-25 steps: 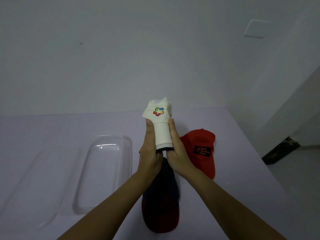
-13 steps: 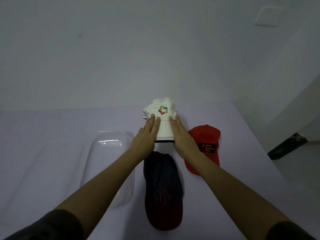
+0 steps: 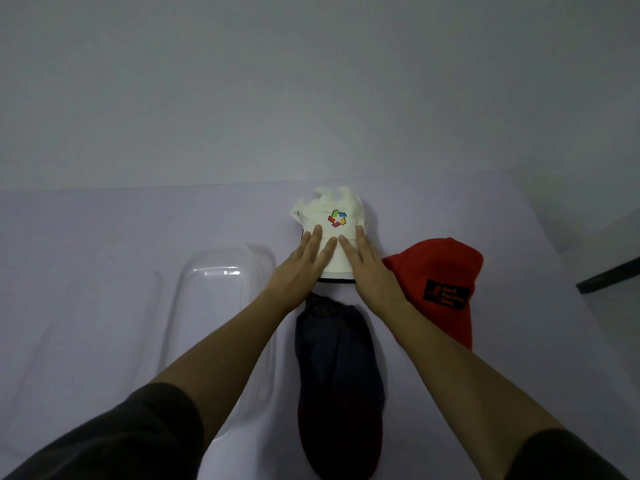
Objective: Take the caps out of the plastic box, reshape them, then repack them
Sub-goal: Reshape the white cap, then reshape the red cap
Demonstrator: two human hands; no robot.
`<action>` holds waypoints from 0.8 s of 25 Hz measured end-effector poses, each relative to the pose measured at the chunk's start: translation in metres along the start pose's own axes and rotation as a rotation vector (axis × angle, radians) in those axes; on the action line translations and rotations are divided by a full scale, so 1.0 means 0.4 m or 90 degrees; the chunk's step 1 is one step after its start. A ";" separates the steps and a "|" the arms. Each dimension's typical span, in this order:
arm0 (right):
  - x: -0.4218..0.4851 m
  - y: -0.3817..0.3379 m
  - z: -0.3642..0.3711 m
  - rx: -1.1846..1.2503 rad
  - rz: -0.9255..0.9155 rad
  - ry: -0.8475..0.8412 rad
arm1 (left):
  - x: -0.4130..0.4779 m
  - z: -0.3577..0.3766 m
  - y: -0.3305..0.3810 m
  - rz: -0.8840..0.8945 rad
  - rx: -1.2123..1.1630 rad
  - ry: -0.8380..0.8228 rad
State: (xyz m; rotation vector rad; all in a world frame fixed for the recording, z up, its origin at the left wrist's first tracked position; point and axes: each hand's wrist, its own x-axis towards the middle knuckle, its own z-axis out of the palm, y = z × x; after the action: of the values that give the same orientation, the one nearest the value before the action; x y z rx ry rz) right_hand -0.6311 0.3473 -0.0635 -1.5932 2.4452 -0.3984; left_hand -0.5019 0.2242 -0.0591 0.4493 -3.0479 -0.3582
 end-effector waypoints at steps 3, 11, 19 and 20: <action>0.001 0.011 0.039 0.009 0.004 -0.065 | 0.001 0.033 -0.016 -0.030 -0.037 -0.080; -0.044 0.054 0.005 0.070 -0.065 -0.113 | -0.008 -0.033 -0.001 -0.160 -0.283 -0.095; -0.250 0.220 -0.069 0.063 0.005 0.069 | 0.018 -0.056 0.252 -0.034 -0.253 -0.072; -0.292 0.248 -0.065 0.066 0.029 0.073 | 0.016 -0.032 0.294 -0.003 -0.253 -0.087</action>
State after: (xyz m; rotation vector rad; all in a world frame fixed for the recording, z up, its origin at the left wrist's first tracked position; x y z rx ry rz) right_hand -0.6779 0.4955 -0.0694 -1.5081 2.4940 -0.6147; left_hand -0.5401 0.3292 -0.0193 0.4206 -2.9858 -1.0078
